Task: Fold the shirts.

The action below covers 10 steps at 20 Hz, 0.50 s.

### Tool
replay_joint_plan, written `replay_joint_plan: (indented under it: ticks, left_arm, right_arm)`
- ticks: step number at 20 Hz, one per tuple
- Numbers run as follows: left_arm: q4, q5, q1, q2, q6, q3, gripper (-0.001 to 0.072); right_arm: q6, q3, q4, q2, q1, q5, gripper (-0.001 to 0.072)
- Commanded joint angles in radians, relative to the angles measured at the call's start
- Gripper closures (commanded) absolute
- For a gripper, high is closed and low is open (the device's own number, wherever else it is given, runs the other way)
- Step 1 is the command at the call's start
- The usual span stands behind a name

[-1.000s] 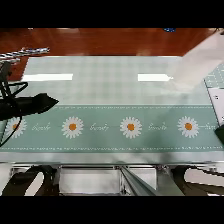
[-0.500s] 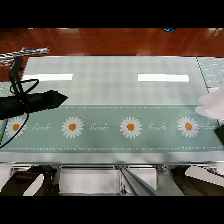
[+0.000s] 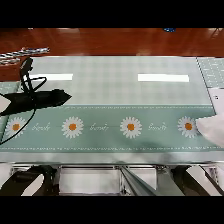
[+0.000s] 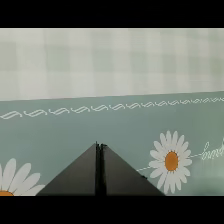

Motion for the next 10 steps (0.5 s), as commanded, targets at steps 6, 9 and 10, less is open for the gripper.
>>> replay_joint_plan:
  ticks: [6, 9, 10]
  left_arm:
    - [0.001, 0.023, 0.000, -0.063, 0.051, 0.000, 0.0689]
    - [0.002, 0.076, 0.016, -0.093, 0.093, 0.016, 0.0689]
    - [0.002, 0.082, 0.041, -0.101, 0.116, 0.046, 0.0689]
  right_arm:
    - [0.057, -0.412, -0.378, 0.171, -0.046, -0.007, 0.0330]
    - [0.057, -0.384, -0.343, 0.155, -0.046, -0.043, 0.0331]
    - [0.057, -0.345, -0.282, 0.137, -0.046, -0.059, 0.0345]
